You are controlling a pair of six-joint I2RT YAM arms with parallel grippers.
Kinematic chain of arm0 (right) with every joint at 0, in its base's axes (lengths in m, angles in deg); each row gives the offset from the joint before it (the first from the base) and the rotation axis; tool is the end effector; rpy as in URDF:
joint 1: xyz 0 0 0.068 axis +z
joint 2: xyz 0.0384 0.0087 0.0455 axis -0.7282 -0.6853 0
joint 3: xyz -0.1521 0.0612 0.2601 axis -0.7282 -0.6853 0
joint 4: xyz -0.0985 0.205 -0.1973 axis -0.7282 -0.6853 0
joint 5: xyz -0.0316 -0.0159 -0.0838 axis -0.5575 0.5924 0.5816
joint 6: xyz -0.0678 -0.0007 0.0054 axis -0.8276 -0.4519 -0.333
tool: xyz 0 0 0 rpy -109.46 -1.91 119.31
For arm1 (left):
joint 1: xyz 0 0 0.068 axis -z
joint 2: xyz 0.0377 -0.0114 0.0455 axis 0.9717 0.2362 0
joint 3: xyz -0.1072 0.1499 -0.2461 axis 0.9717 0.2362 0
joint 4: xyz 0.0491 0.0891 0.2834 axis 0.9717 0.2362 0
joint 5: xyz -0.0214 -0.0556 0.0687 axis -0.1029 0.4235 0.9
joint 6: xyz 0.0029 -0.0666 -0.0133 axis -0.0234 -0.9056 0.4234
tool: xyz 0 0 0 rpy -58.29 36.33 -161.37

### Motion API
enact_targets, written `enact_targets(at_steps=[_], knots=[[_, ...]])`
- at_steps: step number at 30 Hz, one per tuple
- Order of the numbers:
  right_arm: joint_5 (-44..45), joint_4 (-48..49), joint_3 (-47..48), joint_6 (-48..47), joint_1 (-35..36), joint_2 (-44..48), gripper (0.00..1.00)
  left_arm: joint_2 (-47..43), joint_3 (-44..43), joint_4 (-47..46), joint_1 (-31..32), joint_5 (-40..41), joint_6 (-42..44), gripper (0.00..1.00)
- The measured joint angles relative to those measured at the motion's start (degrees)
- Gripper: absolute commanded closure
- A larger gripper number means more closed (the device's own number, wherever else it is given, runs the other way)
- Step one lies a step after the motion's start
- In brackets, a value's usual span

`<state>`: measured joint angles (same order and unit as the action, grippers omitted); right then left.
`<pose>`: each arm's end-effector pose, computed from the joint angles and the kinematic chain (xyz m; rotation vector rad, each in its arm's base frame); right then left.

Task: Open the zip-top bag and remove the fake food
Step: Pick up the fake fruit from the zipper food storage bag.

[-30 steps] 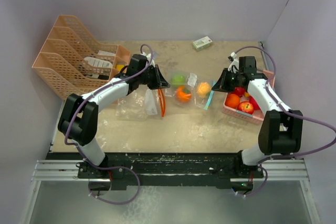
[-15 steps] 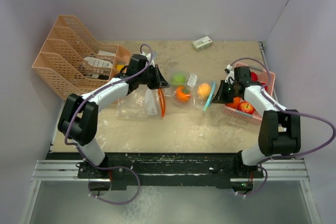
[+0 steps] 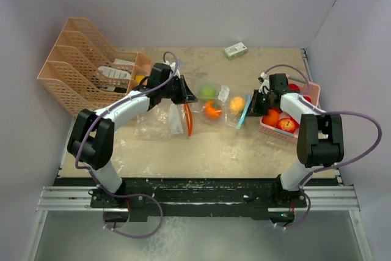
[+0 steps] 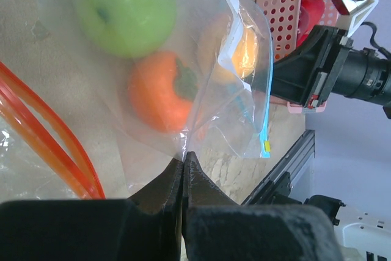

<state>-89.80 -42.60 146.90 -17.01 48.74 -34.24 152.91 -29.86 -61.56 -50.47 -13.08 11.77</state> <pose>0.3781 0.0353 0.1860 0.2113 2.5417 0.6753 0.3837 -0.2134 0.2472 -0.0857 2.3765 -1.1539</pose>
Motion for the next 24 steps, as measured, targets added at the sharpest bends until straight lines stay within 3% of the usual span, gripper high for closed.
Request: enact_targets(at_steps=[10, 16, 20, 24], knots=[[-5.9, 1.2, 11.6, 0.0, 1.9, -2.2, 0.88, 0.0, 0.7, -0.2, 0.0, 0.4, 0.0, 1.00], [-5.4, 0.6, 16.6, -1.3, 4.3, -5.8, 0.61, 0.0, 1.3, -0.1, 0.0, 0.4, 0.0, 1.00], [-0.8, -0.8, 18.8, -3.7, 7.1, -8.4, 0.35, -0.1, 1.4, -0.1, 0.0, 0.5, 0.0, 1.00], [4.2, -2.3, 21.2, -6.2, 10.3, -10.2, 0.23, -0.2, 1.4, -0.1, 0.0, 0.5, 0.0, 1.00]])
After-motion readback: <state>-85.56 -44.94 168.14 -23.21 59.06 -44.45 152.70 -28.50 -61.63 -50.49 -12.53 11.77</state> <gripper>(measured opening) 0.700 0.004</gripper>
